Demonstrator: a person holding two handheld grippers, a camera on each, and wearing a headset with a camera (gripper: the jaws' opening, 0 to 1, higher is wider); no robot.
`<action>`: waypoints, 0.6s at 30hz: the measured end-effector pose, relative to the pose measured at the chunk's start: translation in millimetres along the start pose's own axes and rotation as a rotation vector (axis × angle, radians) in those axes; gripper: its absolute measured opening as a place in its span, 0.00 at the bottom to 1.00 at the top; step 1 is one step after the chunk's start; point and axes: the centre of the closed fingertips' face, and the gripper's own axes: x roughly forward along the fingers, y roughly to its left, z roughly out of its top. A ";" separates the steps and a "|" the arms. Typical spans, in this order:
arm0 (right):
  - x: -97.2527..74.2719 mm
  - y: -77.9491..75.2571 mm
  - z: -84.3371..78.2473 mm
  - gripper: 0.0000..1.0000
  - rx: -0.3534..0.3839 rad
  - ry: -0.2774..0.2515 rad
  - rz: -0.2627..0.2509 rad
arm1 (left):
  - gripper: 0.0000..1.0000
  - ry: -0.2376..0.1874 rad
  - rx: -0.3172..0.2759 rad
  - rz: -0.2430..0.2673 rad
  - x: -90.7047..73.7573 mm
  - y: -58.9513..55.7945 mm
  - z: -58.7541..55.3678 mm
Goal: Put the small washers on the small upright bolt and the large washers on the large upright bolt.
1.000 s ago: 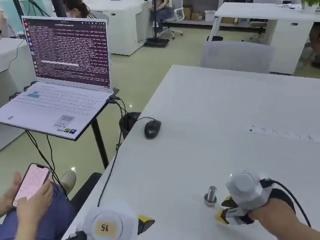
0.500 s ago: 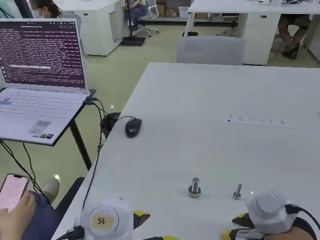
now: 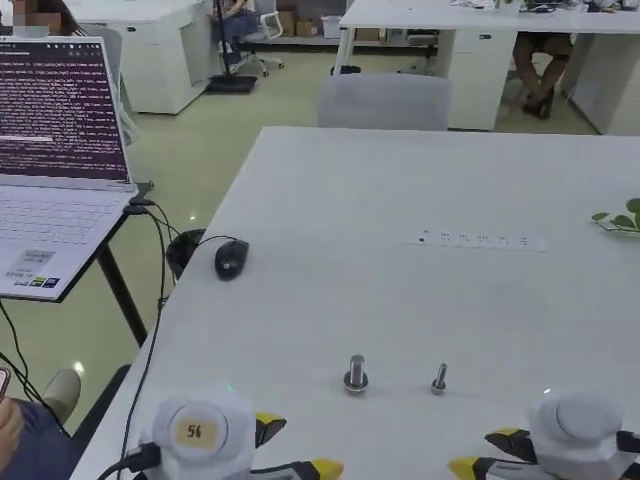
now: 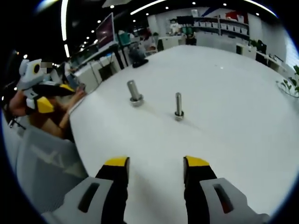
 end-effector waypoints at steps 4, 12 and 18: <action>-9.5 -0.8 4.7 0.54 0.012 -0.037 -0.008 | 0.51 -0.005 0.000 0.012 0.7 4.4 2.7; -30.7 8.5 24.0 0.68 0.008 -0.152 -0.001 | 0.52 -0.035 -0.016 0.065 -1.8 19.6 9.0; -32.0 5.0 10.3 0.71 -0.009 -0.118 -0.005 | 0.54 -0.026 0.021 0.097 0.6 25.6 6.4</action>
